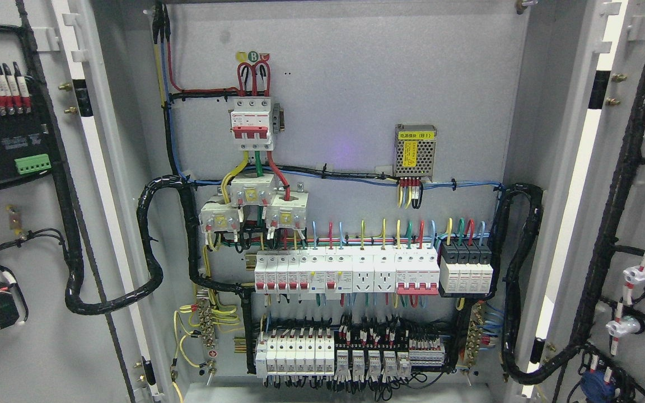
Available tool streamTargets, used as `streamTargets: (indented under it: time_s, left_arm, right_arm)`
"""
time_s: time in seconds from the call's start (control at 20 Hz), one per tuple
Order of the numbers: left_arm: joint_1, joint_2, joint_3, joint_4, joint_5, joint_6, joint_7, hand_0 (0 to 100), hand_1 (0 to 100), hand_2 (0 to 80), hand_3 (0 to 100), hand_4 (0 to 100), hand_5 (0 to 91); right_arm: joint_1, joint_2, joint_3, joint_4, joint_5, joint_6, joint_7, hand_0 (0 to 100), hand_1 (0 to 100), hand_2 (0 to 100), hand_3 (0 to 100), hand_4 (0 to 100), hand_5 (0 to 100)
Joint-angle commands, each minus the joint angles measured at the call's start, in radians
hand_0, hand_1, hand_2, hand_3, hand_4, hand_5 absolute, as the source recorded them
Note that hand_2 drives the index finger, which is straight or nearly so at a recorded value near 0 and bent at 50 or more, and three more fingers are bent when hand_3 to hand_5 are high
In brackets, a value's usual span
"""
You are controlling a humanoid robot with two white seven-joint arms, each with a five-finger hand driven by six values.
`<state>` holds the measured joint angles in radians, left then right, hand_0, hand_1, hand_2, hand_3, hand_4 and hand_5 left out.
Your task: Open door with both hands
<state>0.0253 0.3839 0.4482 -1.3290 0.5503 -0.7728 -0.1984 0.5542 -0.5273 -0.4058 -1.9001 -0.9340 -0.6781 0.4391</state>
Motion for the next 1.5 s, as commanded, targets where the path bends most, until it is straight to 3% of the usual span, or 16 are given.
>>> streamTargets:
  time_s: [0.0, 0.55, 1.0, 1.45]
  left_arm:
    - [-0.042, 0.026, -0.013, 0.112, -0.003, -0.427, -0.003, 0, 0, 0.0, 0, 3, 0.0]
    - [-0.071, 0.038, -0.022, 0.152, 0.0, -0.427, -0.003, 0, 0, 0.0, 0, 3, 0.0]
    - [-0.064, 0.032, -0.046, 0.136, 0.002, -0.428, -0.004, 0, 0, 0.0, 0, 3, 0.0]
    - [-0.001, -0.003, -0.105, -0.042, 0.008, -0.428, -0.001, 0, 0, 0.0, 0, 3, 0.0]
  right_arm:
    - [0.015, 0.001, -0.018, 0.004, 0.0, -0.001, 0.0, 23, 0, 0, 0, 0, 0]
    - [0.023, 0.0, -0.016, -0.002, -0.009, -0.003, 0.003, 23, 0, 0, 0, 0, 0]
    - [0.018, -0.011, 0.025, -0.03, -0.008, -0.005, 0.009, 23, 0, 0, 0, 0, 0]
    - [0.01, -0.016, 0.053, -0.059, -0.008, -0.009, 0.013, 23, 0, 0, 0, 0, 0]
